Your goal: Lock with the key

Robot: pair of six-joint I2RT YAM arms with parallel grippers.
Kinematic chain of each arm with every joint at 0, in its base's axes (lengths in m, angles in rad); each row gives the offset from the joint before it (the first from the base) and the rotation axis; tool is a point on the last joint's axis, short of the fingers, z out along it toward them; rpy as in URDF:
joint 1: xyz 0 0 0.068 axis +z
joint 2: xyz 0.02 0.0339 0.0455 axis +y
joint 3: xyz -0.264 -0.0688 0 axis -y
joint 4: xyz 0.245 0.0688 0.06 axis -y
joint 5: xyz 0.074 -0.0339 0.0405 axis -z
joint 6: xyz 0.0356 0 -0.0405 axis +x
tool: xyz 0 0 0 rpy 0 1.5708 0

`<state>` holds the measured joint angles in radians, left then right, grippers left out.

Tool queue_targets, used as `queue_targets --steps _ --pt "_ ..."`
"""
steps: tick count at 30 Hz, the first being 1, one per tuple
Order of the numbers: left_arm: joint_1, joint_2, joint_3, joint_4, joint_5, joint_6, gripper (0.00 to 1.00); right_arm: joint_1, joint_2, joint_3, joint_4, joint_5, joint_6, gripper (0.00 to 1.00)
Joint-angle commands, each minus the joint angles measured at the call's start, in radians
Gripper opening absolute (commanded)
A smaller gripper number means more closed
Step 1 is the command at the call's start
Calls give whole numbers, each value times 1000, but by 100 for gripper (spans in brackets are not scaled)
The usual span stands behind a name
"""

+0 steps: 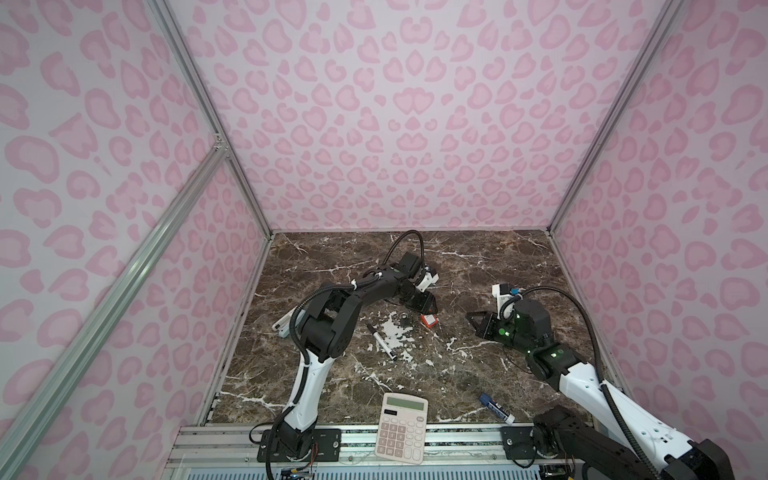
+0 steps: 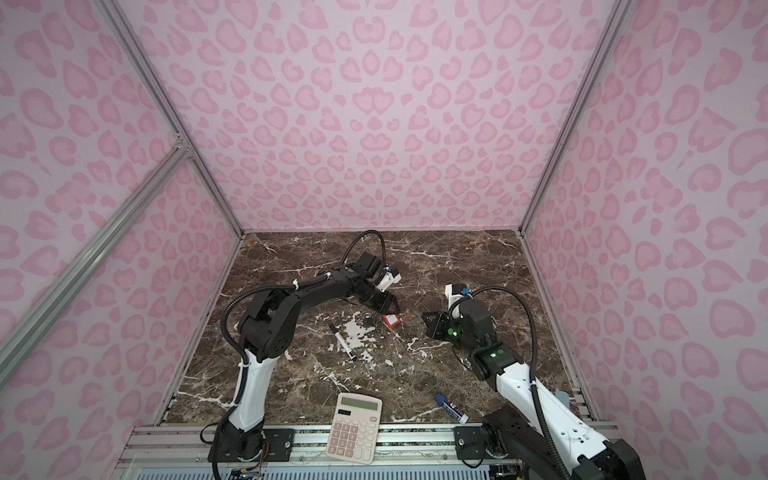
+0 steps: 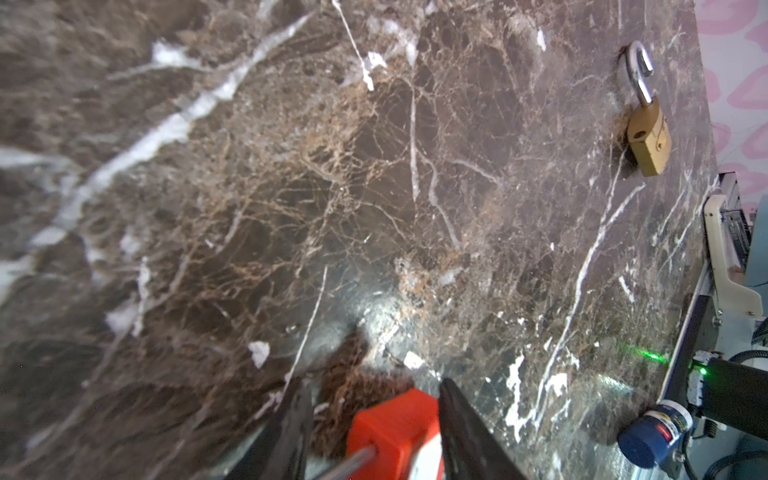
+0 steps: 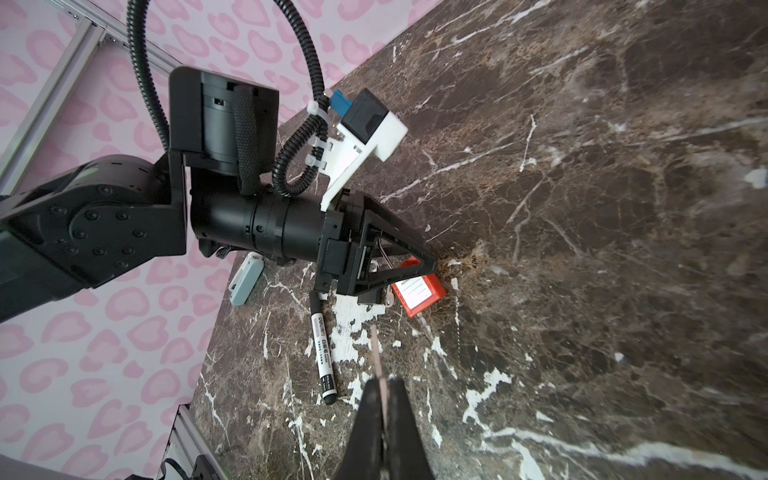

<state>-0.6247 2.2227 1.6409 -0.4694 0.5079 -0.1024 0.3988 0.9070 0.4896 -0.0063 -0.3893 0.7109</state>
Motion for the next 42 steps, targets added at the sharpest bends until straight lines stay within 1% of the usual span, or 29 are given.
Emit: queue_targets --steps 1,9,15,20,26,30,34,42 --pt "2 25 41 -9 -8 -1 52 0 -15 -14 5 21 -6 0" --pt "2 69 109 -20 3 -19 52 0 -40 -29 -6 34 -6 0" --pt "-1 88 136 -15 3 -34 52 0 -18 -27 -10 33 8 0" --pt "-13 95 135 -25 -15 -25 53 1 -5 -20 -6 35 8 0" --pt "-20 63 102 -27 -46 -9 52 0 16 -22 14 31 12 0" --pt "-20 51 100 -22 -56 -7 54 0 34 -13 16 20 10 0" --pt "-20 32 102 3 -108 -14 60 1 47 -8 14 14 9 0" --pt "-21 7 107 10 -209 -26 61 -1 72 -1 14 12 13 0"
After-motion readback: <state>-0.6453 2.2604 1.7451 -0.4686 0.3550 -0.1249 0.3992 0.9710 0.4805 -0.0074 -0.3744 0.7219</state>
